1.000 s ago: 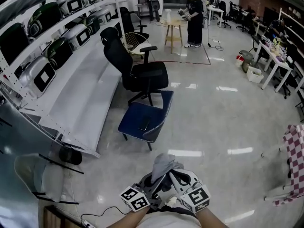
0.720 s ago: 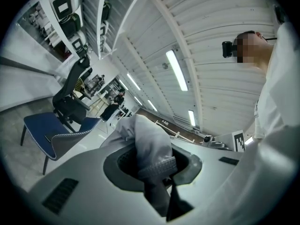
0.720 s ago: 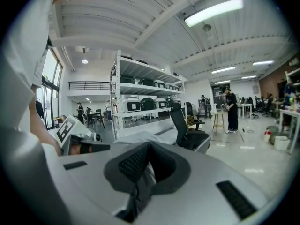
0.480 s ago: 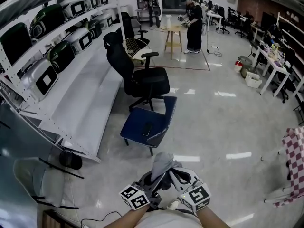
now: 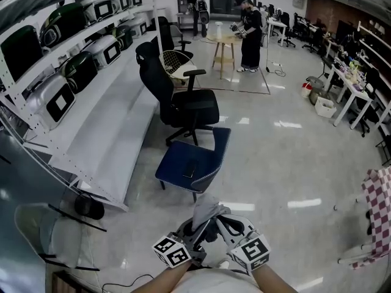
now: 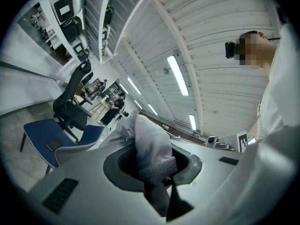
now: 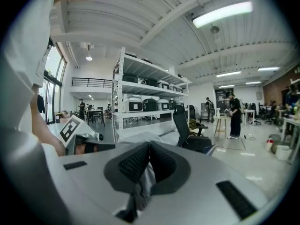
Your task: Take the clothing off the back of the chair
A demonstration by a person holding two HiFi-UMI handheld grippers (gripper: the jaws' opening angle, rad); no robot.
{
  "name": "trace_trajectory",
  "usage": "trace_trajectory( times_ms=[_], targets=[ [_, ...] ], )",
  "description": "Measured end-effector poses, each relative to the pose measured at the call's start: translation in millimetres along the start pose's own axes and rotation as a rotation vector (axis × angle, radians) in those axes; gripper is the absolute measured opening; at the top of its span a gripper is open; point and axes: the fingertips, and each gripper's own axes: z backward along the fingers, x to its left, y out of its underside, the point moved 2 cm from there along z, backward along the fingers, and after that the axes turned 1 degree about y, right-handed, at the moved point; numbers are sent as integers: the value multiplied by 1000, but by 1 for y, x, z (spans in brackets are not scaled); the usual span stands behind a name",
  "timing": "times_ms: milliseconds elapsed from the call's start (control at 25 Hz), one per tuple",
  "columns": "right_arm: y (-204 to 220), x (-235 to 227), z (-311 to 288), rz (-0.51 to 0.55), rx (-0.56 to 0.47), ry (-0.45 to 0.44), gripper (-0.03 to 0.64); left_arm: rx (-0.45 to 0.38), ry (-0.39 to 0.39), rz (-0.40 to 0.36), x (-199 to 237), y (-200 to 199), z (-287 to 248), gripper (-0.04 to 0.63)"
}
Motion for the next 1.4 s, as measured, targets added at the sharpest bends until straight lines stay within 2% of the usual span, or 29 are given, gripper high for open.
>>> trace_trajectory(
  times_ms=[520, 960, 1400],
  targets=[
    [-1, -4, -6, 4, 11, 35, 17, 1, 18, 34, 11, -5, -7, 97],
    [1, -3, -7, -16, 18, 41, 17, 7, -3, 43, 18, -8, -2, 98],
    [3, 0, -10, -13, 20, 35, 17, 8, 44, 41, 16, -3, -5, 97]
  ],
)
